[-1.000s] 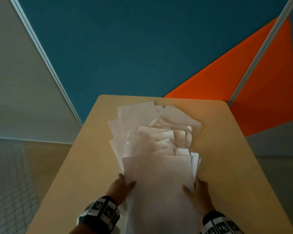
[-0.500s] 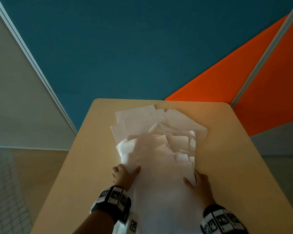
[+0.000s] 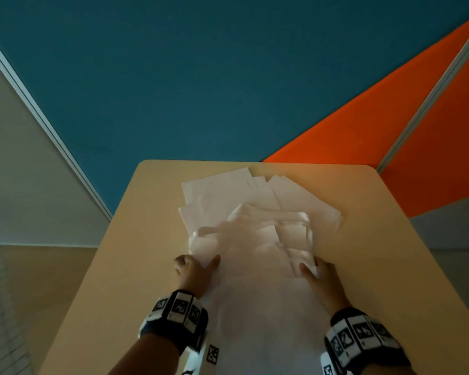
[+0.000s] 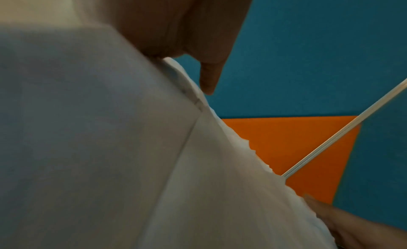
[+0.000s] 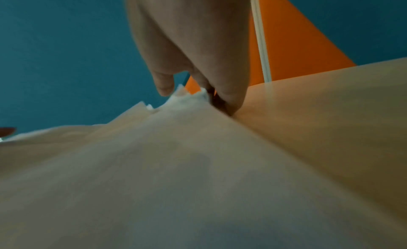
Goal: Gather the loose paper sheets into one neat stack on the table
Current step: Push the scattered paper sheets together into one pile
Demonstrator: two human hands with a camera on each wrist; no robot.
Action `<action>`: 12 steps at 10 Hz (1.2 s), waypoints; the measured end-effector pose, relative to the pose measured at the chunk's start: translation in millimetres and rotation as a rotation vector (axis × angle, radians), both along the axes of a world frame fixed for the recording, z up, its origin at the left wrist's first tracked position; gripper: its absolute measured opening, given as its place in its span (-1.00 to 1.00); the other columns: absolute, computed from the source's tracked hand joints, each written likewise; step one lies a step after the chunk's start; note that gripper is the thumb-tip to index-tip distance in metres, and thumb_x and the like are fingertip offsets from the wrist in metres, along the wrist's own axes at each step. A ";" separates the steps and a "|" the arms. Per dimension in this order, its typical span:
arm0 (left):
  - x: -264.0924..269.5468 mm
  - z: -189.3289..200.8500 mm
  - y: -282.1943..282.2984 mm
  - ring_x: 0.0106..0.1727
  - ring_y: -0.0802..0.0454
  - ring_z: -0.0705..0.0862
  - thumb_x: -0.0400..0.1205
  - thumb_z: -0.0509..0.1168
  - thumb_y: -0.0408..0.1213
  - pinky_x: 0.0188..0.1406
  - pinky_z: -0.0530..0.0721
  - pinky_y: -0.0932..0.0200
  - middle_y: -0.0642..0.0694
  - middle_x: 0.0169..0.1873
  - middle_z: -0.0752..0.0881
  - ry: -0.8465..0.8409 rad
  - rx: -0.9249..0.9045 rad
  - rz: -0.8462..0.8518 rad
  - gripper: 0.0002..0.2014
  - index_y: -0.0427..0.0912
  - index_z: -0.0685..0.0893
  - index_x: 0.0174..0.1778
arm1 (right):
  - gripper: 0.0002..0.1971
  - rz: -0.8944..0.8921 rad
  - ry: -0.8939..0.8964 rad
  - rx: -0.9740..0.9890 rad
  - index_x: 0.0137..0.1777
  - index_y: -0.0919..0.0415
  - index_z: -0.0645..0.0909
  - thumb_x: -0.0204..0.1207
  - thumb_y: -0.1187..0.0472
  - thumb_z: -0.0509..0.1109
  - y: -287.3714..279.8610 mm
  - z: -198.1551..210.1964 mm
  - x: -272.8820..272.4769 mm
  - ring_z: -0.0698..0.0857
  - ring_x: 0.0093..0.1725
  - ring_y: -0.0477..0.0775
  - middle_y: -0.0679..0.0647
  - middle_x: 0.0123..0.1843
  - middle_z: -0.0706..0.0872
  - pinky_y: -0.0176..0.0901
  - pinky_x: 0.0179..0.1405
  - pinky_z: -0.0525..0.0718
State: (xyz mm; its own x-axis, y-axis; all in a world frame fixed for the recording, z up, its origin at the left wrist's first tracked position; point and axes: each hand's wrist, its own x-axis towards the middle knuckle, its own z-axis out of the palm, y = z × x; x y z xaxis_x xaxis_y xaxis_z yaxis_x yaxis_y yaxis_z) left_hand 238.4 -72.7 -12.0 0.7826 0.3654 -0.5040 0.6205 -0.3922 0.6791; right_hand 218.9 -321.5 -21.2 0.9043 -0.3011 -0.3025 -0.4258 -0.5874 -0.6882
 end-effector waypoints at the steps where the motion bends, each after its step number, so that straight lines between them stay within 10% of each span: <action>1: 7.3 -0.6 7.5 0.49 -0.37 0.31 0.52 0.37 -0.10 0.50 0.31 -0.10 -0.48 0.46 0.26 -0.036 -0.043 -0.036 -0.25 -0.55 0.22 0.42 | -0.65 -0.033 0.043 0.069 0.24 0.36 0.59 0.59 0.13 0.27 -11.0 2.2 10.6 0.58 0.21 0.26 0.36 0.30 0.62 -0.03 0.25 0.46; 5: 74.3 2.9 40.4 0.56 -0.28 0.17 0.54 0.35 -0.08 0.61 0.16 -0.05 -0.43 0.46 0.29 -0.046 0.087 -0.055 -0.38 -0.34 0.40 0.43 | -0.29 -0.339 0.080 0.145 0.50 0.25 0.25 0.46 -0.14 0.31 -44.3 -3.6 76.2 0.40 0.49 0.22 0.24 0.50 0.43 0.04 0.50 0.38; 7: 101.6 5.2 24.1 0.56 -0.29 0.19 0.47 0.29 0.18 0.62 0.10 -0.14 -0.31 0.51 0.28 0.045 0.064 -0.289 -0.35 -0.04 0.41 0.44 | -0.62 0.038 0.078 0.069 0.36 0.08 0.49 0.60 -0.01 0.15 -21.7 7.4 101.9 0.45 0.44 0.30 0.25 0.47 0.49 0.25 0.51 0.38; 9: 98.4 -0.1 10.2 0.40 -0.21 0.42 0.51 0.27 0.15 0.47 0.27 -0.07 -0.23 0.35 0.51 -0.008 0.172 -0.454 -0.40 0.05 0.36 0.45 | -0.49 0.243 0.161 0.045 0.58 -0.10 0.12 0.64 -0.07 0.06 -6.7 10.6 104.0 0.20 0.60 0.22 0.11 0.65 0.13 0.20 0.60 0.24; 10: 86.5 3.1 21.4 0.47 -0.27 0.35 0.48 0.30 0.17 0.52 0.24 -0.18 -0.26 0.41 0.46 -0.027 0.171 -0.378 -0.22 0.05 0.13 0.56 | -0.48 0.113 0.054 0.290 0.59 0.08 0.12 0.66 0.05 0.11 -18.4 21.3 82.2 0.34 0.50 0.06 -0.02 0.54 0.32 0.08 0.53 0.29; 11: 40.0 1.8 51.8 0.52 -0.34 0.22 0.49 0.34 0.07 0.55 0.13 -0.19 -0.43 0.49 0.27 0.005 0.251 -0.072 -0.13 -0.38 0.12 0.54 | -0.69 -0.071 0.040 0.103 0.27 0.32 0.52 0.59 0.19 0.27 -55.5 11.5 36.6 0.58 0.25 0.31 0.39 0.26 0.60 0.22 0.32 0.52; 12: -22.3 -7.5 55.9 0.45 -0.40 0.32 0.48 0.41 -0.10 0.44 0.19 -0.19 -0.50 0.39 0.42 0.018 0.316 0.001 -0.23 -0.55 0.28 0.43 | -0.87 -0.083 0.104 0.059 0.04 0.18 0.61 0.57 0.18 0.30 -72.4 -5.1 -8.0 0.64 0.11 0.27 0.33 0.17 0.68 0.23 0.29 0.60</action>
State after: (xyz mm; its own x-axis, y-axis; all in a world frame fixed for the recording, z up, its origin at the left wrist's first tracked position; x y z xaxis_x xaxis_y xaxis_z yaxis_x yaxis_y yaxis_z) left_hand 216.1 -16.8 -19.5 0.7746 0.5066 -0.3788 0.6313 -0.5818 0.5128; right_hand 210.9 -393.9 -26.3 0.8400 -0.3525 -0.4126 -0.5420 -0.5070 -0.6702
